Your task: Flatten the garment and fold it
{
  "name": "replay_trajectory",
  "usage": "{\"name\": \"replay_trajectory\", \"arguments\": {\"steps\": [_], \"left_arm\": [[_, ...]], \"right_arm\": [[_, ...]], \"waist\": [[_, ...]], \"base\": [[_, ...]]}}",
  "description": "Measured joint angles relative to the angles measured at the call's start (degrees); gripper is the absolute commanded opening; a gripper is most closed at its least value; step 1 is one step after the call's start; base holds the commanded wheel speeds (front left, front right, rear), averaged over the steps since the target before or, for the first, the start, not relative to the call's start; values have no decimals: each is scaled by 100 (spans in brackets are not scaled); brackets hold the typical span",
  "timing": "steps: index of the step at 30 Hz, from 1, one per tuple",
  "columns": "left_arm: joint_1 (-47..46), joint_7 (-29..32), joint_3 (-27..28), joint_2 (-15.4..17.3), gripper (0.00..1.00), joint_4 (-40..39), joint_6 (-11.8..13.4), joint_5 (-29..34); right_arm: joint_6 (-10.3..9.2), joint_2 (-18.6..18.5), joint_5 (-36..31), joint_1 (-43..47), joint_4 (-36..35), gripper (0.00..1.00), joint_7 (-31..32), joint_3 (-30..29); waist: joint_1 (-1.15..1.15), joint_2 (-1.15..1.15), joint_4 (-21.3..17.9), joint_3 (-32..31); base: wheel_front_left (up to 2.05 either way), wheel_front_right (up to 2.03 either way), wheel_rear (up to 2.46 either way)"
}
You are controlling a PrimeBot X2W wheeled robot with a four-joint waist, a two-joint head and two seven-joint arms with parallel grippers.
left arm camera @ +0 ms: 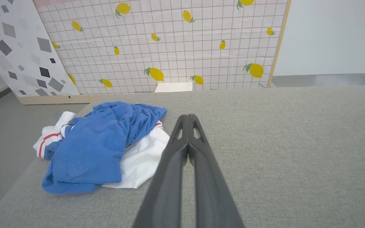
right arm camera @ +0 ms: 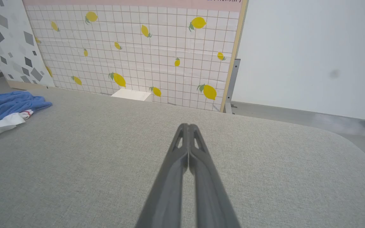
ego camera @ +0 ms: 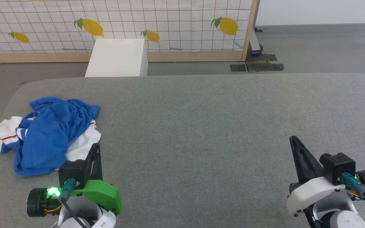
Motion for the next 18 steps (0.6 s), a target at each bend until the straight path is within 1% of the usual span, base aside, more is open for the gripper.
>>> {"name": "replay_trajectory", "arguments": {"steps": [18], "left_arm": [[0,0,0,0,0,0,0,0]], "right_arm": [[0,0,0,0,0,0,0,0]], "waist": [[0,0,0,0]], "base": [[0,0,0]]}}
